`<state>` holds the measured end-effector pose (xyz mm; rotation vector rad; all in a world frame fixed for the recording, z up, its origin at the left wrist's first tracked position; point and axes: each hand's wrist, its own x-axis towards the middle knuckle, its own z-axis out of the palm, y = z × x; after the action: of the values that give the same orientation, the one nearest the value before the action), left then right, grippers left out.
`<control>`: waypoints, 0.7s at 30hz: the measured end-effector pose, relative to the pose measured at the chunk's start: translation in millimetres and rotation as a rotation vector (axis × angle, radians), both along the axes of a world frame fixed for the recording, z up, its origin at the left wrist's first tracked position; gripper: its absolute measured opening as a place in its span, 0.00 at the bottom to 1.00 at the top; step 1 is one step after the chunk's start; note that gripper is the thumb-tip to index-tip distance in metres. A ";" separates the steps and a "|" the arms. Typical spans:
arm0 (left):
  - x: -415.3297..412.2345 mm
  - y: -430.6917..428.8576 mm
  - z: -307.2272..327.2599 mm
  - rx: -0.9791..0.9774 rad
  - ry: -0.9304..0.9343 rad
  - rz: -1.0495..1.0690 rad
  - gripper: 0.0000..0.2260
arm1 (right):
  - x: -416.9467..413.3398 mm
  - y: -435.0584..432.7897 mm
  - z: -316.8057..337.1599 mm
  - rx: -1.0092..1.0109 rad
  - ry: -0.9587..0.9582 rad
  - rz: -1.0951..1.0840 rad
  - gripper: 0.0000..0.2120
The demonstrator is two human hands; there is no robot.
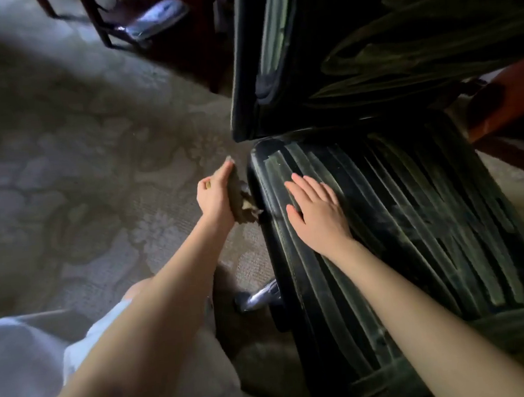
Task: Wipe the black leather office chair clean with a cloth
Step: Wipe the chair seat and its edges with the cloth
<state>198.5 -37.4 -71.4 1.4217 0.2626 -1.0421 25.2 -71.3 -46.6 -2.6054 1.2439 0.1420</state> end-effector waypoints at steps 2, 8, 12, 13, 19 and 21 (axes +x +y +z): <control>6.2 -16.2 -8.1 0.023 -0.043 0.006 0.14 | 3.9 -3.1 -10.5 -0.015 -0.011 0.008 0.24; 11.4 -48.1 -24.5 0.025 -0.249 -0.121 0.02 | -4.6 0.5 -34.0 -0.119 -0.212 -0.041 0.26; -2.4 -52.2 -30.6 -0.094 -0.347 -0.195 0.04 | -4.6 -1.6 -39.8 -0.190 -0.283 -0.040 0.24; -6.6 -51.3 -32.4 -0.100 -0.375 -0.194 0.05 | -4.6 -1.6 -41.0 -0.208 -0.294 -0.040 0.23; -18.2 -45.2 -33.0 -0.078 -0.486 -0.198 0.09 | -2.8 -2.1 -46.2 -0.288 -0.319 -0.040 0.22; -22.6 -41.9 -33.1 -0.070 -0.523 -0.215 0.08 | -2.7 -2.3 -47.1 -0.304 -0.317 -0.037 0.22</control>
<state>175.9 -79.3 -104.5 1.6264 -0.3093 -0.8028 22.5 -73.6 -93.7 -2.7061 1.2768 -0.4851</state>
